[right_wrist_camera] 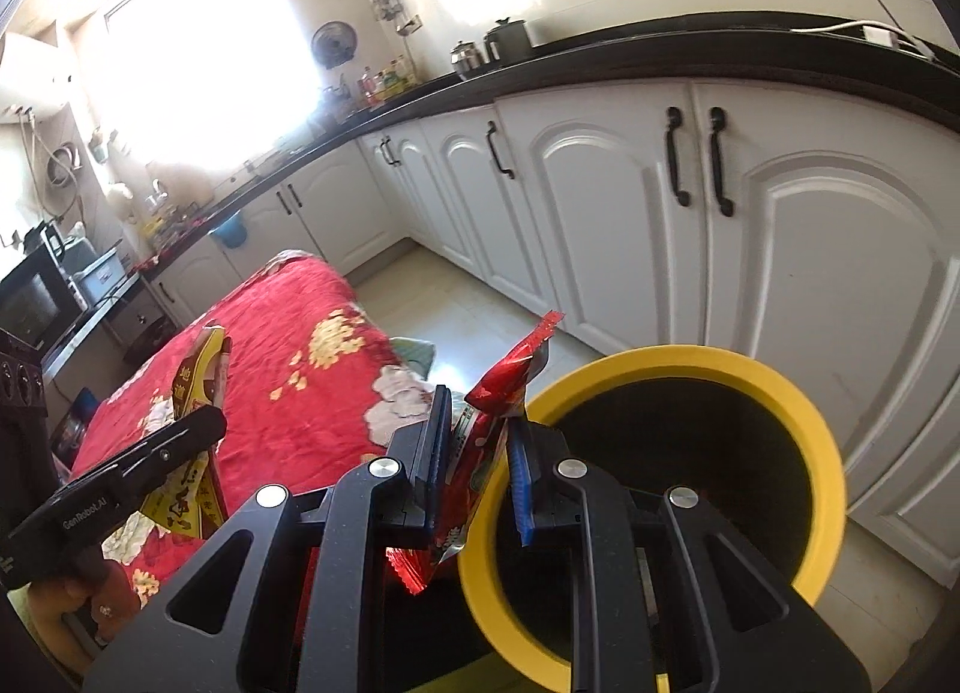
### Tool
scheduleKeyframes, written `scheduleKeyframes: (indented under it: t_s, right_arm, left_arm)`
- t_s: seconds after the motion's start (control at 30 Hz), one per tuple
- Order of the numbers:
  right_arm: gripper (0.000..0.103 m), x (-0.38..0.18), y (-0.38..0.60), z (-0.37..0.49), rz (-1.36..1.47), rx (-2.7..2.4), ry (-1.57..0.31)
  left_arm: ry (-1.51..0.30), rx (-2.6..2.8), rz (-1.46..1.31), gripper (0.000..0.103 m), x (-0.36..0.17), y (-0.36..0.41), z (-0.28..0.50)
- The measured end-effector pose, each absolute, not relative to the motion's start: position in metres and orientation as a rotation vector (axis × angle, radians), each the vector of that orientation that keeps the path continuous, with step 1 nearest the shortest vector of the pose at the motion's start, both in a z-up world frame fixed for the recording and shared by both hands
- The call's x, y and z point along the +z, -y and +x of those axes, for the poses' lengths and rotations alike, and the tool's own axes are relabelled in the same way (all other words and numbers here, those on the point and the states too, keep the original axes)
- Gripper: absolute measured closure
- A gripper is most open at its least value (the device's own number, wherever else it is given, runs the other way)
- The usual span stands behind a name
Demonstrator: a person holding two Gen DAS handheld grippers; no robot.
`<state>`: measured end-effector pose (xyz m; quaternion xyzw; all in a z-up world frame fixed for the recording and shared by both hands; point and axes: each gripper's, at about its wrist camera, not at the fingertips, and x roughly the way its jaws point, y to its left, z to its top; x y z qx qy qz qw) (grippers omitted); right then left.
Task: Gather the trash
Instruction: 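Carry the yellow box with the left tool while the right tool carries the red wrapper over the bin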
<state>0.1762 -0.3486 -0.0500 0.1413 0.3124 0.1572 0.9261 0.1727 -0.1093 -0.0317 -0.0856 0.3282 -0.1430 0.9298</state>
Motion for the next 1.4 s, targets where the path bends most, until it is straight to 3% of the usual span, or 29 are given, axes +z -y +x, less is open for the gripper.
scheduleKeyframes:
  t_s: [1.4]
  right_arm:
    - [0.086,-0.125,0.425,0.153,0.330,0.147,-0.743]
  left_arm:
    - [-0.789,-0.473,-0.035,0.075,-0.088,0.237,0.216]
